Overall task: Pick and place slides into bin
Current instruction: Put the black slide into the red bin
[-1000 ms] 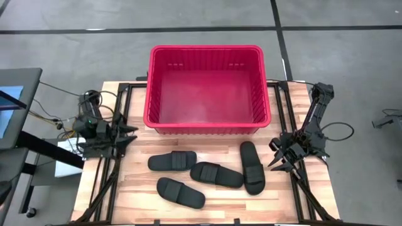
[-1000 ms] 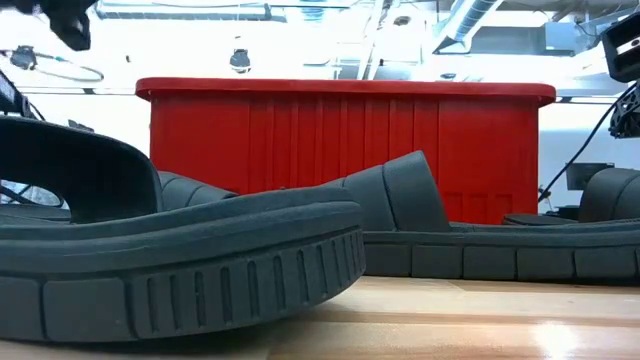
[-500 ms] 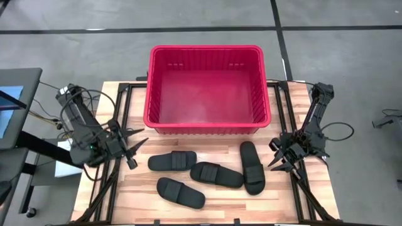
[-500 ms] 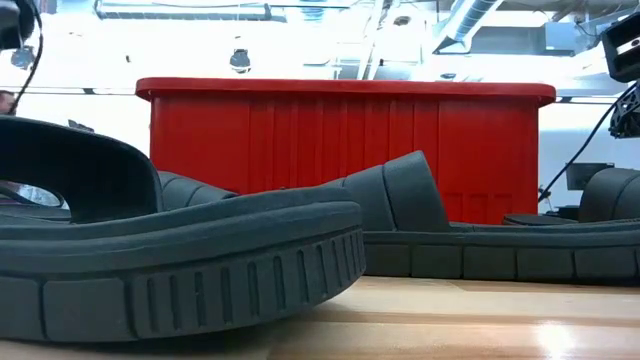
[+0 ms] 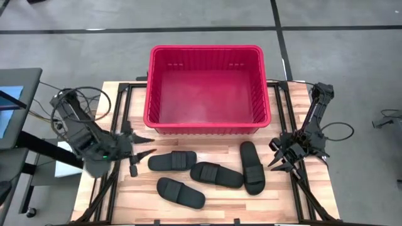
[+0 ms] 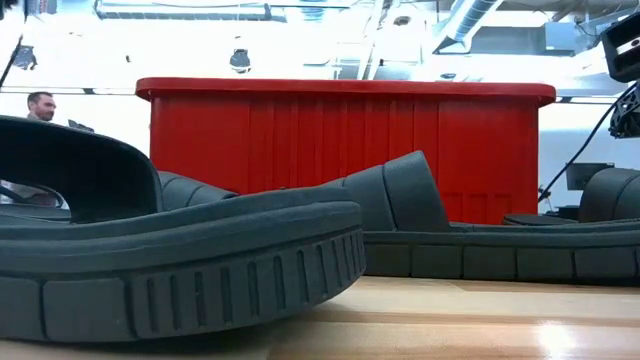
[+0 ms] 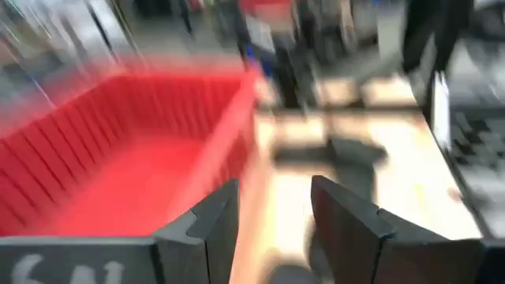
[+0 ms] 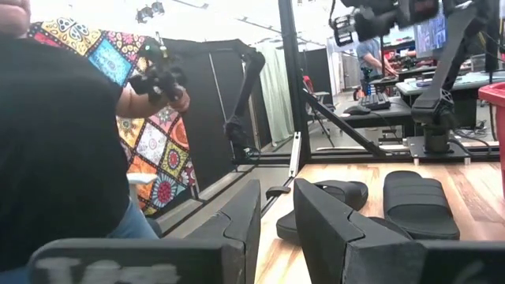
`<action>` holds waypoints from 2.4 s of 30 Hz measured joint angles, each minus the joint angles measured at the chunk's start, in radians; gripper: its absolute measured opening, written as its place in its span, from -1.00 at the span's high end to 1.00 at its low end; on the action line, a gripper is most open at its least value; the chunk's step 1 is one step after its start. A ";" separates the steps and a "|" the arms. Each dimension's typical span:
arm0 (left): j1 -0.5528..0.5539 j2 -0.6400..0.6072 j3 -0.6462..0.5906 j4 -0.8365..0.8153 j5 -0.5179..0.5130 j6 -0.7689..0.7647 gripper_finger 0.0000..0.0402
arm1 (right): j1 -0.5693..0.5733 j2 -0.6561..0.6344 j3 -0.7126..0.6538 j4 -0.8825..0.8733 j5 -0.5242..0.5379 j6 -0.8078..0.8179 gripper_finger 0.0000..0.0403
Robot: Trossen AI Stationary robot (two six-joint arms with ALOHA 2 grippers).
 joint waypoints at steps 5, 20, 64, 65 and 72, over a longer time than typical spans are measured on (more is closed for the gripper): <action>0.166 0.104 0.072 -0.288 0.461 -0.170 0.36 | 0.000 0.000 0.000 0.000 0.000 0.000 0.65; 0.141 0.301 0.038 -0.384 0.590 -0.218 0.43 | 0.000 0.000 0.000 0.000 0.000 0.000 0.65; 0.234 0.301 -0.352 -0.035 0.824 -0.887 0.43 | 0.000 0.000 0.000 0.000 0.000 0.000 0.65; 0.240 0.301 -0.347 -0.037 0.825 -0.886 0.43 | 0.000 0.000 0.000 0.000 0.000 0.000 0.65; 0.270 0.301 -0.339 -0.131 0.832 -0.886 0.43 | 0.000 0.000 0.000 0.000 0.000 0.000 0.65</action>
